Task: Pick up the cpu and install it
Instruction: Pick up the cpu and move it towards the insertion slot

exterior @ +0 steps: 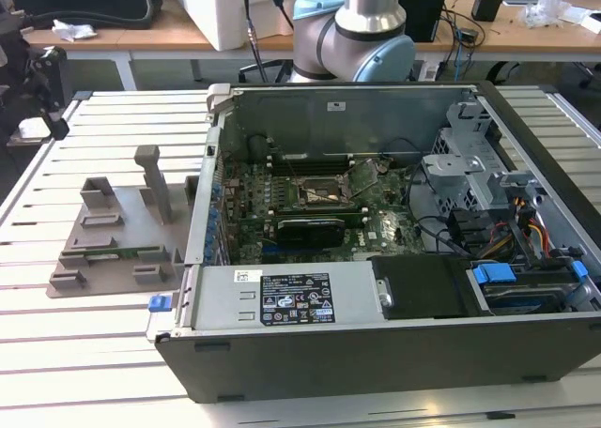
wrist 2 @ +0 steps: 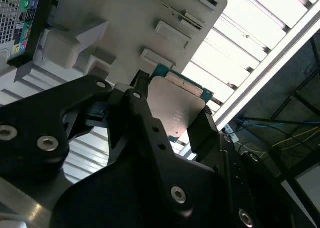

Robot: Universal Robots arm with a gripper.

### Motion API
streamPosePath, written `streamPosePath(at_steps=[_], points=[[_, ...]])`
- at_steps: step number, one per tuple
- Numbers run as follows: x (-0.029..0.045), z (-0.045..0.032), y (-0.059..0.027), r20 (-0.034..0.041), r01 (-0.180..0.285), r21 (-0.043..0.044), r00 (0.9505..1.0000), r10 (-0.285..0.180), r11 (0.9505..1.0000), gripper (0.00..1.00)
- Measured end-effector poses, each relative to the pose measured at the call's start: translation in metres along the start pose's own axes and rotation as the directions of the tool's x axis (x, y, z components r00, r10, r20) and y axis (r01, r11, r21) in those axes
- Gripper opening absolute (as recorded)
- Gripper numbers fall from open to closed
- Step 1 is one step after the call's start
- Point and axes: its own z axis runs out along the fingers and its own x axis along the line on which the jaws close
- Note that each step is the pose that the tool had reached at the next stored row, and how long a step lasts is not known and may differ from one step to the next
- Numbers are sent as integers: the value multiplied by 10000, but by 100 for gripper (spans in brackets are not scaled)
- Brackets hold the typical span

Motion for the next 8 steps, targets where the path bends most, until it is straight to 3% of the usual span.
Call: streamPosePath(at_steps=[3, 5, 8], points=[[-12, -2, -1, -3, 2, 1, 10000, -2, 10000, 55], [-70, 2, -2, 0, 0, -1, 10000, 0, 10000, 55], [-292, 7, -11, -1, 0, -1, 10000, 0, 10000, 55]])
